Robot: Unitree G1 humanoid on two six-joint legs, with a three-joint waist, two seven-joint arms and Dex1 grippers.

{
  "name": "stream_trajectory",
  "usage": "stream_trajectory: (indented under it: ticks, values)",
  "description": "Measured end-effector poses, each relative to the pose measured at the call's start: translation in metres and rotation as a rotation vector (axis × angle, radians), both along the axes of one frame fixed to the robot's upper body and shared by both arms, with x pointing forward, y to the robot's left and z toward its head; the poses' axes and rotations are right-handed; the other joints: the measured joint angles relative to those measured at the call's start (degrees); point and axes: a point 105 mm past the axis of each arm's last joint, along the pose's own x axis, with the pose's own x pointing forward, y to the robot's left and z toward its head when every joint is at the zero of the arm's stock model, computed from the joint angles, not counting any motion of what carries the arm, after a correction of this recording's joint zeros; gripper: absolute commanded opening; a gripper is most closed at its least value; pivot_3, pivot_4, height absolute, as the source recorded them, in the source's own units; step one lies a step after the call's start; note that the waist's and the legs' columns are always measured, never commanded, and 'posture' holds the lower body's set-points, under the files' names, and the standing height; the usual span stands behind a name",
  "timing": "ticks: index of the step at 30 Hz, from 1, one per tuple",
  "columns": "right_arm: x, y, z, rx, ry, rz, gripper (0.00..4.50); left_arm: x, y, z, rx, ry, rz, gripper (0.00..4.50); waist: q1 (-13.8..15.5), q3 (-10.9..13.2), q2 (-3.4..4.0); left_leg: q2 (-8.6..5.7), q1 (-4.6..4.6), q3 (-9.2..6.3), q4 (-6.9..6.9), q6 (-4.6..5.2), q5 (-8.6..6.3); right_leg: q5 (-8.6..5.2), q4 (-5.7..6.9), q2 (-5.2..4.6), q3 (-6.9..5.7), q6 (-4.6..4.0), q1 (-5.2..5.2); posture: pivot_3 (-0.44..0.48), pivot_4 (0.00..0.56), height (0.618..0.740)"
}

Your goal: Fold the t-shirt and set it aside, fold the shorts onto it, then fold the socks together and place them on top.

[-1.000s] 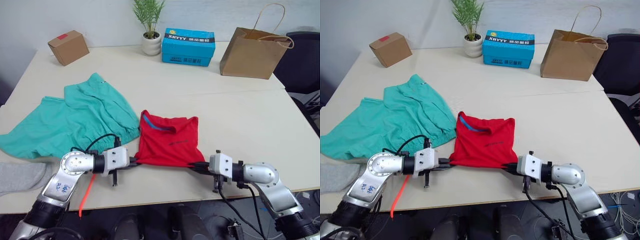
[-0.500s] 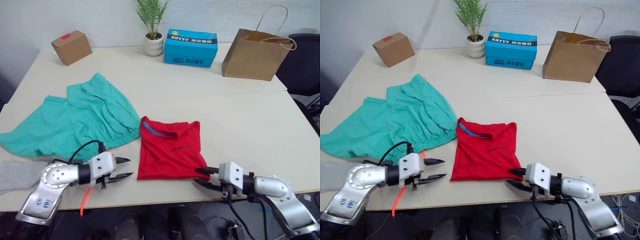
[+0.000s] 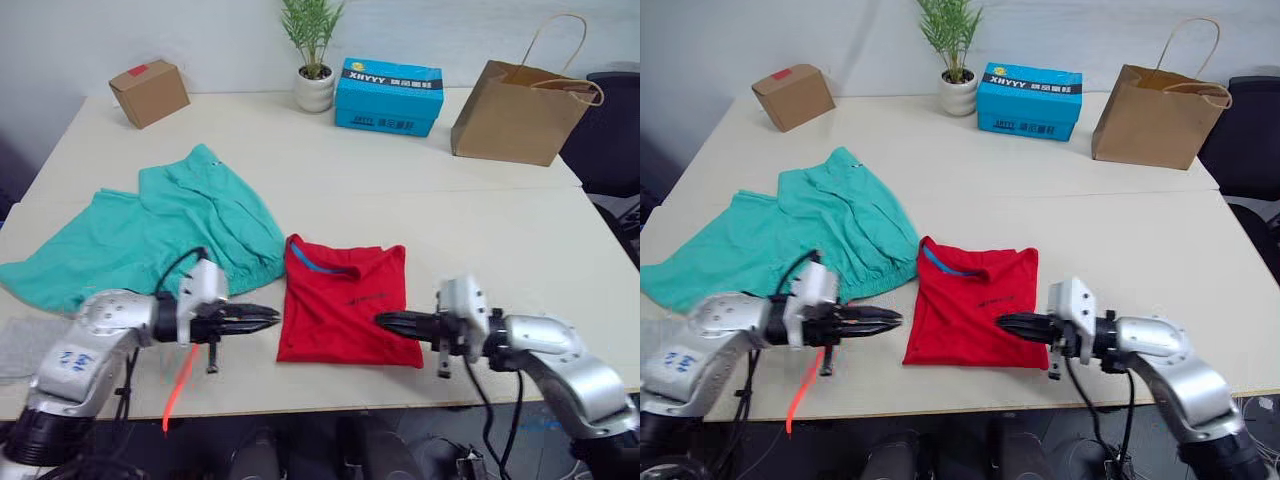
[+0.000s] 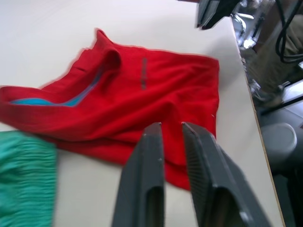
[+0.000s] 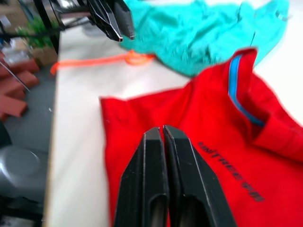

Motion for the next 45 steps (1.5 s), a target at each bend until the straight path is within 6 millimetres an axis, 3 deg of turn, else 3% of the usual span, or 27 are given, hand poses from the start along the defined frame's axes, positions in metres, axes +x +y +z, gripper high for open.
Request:
stream_trajectory:
  ticks: [5, 9, 12, 19, 22, 25, 32, 37, 41, 43, 45]
  values:
    - [0.017, 0.024, -0.021, -0.021, -0.056, -0.016, 0.00, 0.009, -0.039, -0.014, -0.048, -0.024, -0.048, 0.04, -0.15, -0.01, -0.01, 0.01, -0.15, -0.01, 0.41, 0.05, -0.01, 0.04, 0.22, 0.02, 0.02, 0.05, -0.06, 0.000, 0.150, 0.740]
    - [0.029, 0.026, -0.040, -0.070, -0.079, -0.077, 0.00, 0.020, -0.045, -0.049, 0.050, 0.004, 0.034, 0.04, -0.09, -0.02, -0.04, 0.02, -0.11, -0.06, 0.38, 0.05, 0.00, 0.03, 0.28, 0.02, 0.01, 0.04, -0.06, 0.000, 0.150, 0.740]
    - [0.040, 0.025, -0.044, -0.065, -0.099, -0.144, 0.00, 0.022, -0.042, -0.051, 0.086, -0.006, 0.063, 0.04, -0.25, -0.08, -0.06, 0.04, 0.05, -0.04, 0.34, 0.05, 0.00, 0.02, 0.28, 0.00, 0.04, 0.03, 0.07, 0.000, 0.150, 0.740]
    - [0.078, -0.009, -0.037, -0.040, -0.137, -0.419, 0.00, 0.019, -0.025, -0.054, 0.106, 0.019, 0.176, 0.04, -0.31, -0.22, -0.17, 0.04, 0.71, -0.06, 0.20, 0.03, -0.01, 0.00, 0.23, -0.06, 0.04, -0.02, 0.71, 0.000, 0.150, 0.740]
    - [0.093, -0.033, -0.041, -0.051, -0.116, -0.552, 0.00, 0.018, -0.021, -0.056, 0.112, 0.036, 0.210, 0.04, -0.16, -0.50, -0.21, 0.04, 0.81, -0.09, 0.14, 0.05, -0.06, 0.00, 0.12, -0.08, 0.00, -0.02, 0.86, 0.000, 0.150, 0.740]
    - [0.100, -0.039, -0.041, -0.028, -0.102, -0.592, 0.00, 0.018, -0.019, -0.057, 0.115, 0.045, 0.223, 0.04, -0.21, -0.70, -0.13, 0.03, 0.93, -0.07, 0.02, 0.05, -0.06, 0.00, 0.07, -0.08, 0.01, -0.02, 0.94, 0.000, 0.150, 0.740]
    - [0.092, -0.027, -0.032, 0.059, -0.073, -0.473, 0.00, 0.019, -0.006, -0.052, 0.076, 0.061, 0.234, 0.04, -0.68, -0.76, 0.00, 0.00, 1.20, -0.02, -0.68, -0.19, 0.09, -0.09, -0.10, -0.04, 0.04, -0.17, 0.94, 0.000, 0.150, 0.740]
    - [0.077, -0.005, -0.012, 0.093, -0.112, -0.314, 0.00, 0.025, 0.002, -0.015, -0.081, 0.043, 0.187, 0.04, -0.87, -0.73, 0.03, 0.06, 1.00, -0.08, -0.71, -0.29, 0.12, -0.15, -0.11, 0.02, -0.06, -0.26, 0.77, 0.000, 0.150, 0.740]
    - [0.080, 0.005, -0.024, 0.015, -0.115, -0.274, 0.00, 0.037, -0.013, 0.004, -0.098, -0.033, 0.135, 0.04, -0.83, -0.73, 0.03, 0.00, 0.99, -0.05, -0.64, -0.24, 0.10, -0.10, -0.23, -0.01, -0.06, -0.18, 0.85, 0.000, 0.150, 0.740]
    - [0.082, 0.012, -0.031, -0.032, -0.124, -0.246, 0.00, 0.041, -0.028, -0.001, -0.081, -0.036, 0.107, 0.04, -0.79, -0.73, 0.03, -0.01, 0.97, -0.05, -0.65, -0.21, 0.09, -0.08, -0.30, -0.01, -0.06, -0.14, 0.84, 0.000, 0.150, 0.740]
    - [0.088, 0.018, -0.033, -0.045, -0.132, -0.240, 0.00, 0.042, -0.036, -0.022, 0.006, -0.010, 0.095, 0.04, -1.13, -0.73, 0.03, 0.01, 0.92, 0.01, -0.66, -0.22, 0.09, -0.08, -0.31, 0.01, -0.03, -0.15, 0.78, 0.000, 0.150, 0.740]
